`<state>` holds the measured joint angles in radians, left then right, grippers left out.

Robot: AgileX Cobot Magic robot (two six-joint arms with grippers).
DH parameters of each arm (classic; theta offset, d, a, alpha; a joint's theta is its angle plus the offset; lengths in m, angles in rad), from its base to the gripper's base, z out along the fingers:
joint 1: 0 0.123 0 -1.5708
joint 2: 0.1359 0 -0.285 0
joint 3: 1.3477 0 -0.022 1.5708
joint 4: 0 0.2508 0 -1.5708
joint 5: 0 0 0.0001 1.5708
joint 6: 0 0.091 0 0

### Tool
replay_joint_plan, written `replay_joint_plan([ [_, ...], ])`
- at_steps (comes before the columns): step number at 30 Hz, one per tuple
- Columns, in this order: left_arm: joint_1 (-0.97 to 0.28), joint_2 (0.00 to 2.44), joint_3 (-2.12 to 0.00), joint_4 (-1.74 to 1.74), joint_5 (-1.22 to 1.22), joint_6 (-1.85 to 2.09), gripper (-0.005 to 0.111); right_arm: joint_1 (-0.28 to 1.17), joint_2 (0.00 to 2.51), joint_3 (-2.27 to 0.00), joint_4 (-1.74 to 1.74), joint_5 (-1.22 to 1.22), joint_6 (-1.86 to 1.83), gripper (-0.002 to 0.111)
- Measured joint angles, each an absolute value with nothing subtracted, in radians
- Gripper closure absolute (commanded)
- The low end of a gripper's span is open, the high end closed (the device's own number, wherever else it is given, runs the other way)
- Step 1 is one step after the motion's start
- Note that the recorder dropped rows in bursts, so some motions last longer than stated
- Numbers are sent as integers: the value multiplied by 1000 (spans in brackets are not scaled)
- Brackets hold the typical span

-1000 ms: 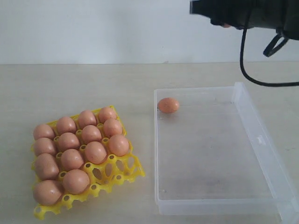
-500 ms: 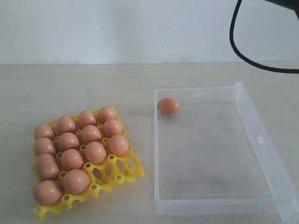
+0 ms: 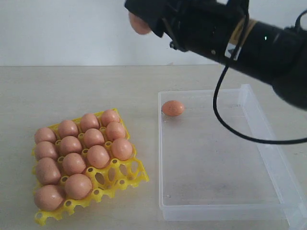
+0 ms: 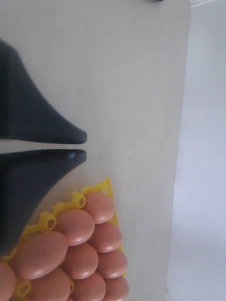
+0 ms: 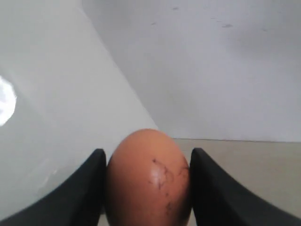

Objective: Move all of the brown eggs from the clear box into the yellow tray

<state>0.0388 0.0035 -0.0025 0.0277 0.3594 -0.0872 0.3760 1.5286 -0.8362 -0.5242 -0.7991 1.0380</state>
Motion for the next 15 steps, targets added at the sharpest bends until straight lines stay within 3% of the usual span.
replay_joint_plan([
  [5,39,3,-3,28,359,-87,103,370,1575,-701,-498,-871,1020,109],
  [10,39,3,-3,28,359,-87,103,370,1646,-683,-942,-926,1094,109],
  [15,39,3,-3,28,359,-87,103,372,1736,-711,-1170,-1002,1163,109],
])
